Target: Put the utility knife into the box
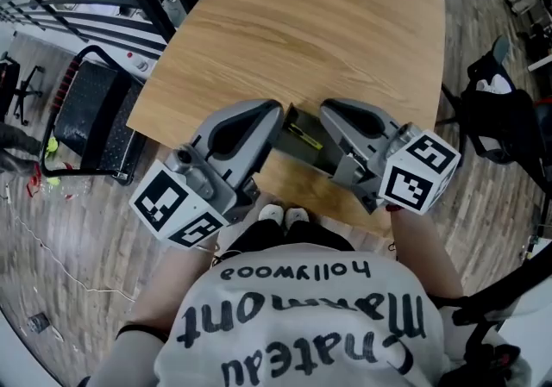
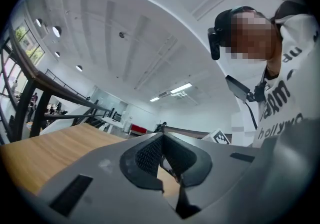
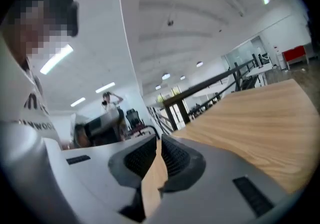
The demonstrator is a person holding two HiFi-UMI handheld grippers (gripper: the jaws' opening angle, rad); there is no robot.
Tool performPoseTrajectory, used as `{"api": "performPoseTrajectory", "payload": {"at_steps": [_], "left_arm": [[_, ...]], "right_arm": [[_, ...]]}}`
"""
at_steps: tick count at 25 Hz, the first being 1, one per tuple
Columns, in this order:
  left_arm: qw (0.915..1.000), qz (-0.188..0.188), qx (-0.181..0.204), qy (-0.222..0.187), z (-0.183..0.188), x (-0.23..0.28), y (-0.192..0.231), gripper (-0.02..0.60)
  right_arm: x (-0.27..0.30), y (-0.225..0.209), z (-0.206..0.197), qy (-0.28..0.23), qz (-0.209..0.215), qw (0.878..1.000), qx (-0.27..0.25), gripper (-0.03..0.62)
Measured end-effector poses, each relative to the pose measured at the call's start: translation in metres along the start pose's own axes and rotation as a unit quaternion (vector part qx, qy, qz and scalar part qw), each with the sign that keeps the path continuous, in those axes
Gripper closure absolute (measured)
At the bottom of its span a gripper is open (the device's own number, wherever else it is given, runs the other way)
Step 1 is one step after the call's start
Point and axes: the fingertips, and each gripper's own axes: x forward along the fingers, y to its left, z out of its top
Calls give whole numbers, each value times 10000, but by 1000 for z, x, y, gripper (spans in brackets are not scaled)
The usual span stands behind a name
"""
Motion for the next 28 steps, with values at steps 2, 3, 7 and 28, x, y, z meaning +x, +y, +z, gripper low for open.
{"api": "performPoseTrajectory", "payload": {"at_steps": [2, 3, 7, 28], "left_arm": [[9996, -225, 159, -79, 13, 10, -10, 580], [9993, -298, 235, -74, 18, 16, -15, 580], [9980, -478, 412, 23, 32, 38, -32, 580], [9965, -443, 568, 435, 3, 69, -25, 580]], "right_arm": [[-21, 20, 41, -727, 259, 9970, 3, 560], [-30, 29, 58, -983, 348, 9945, -69, 562], [-61, 50, 95, -1572, 340, 9860, -450, 560], [-72, 14, 67, -1337, -547, 9858, -859, 562]]}}
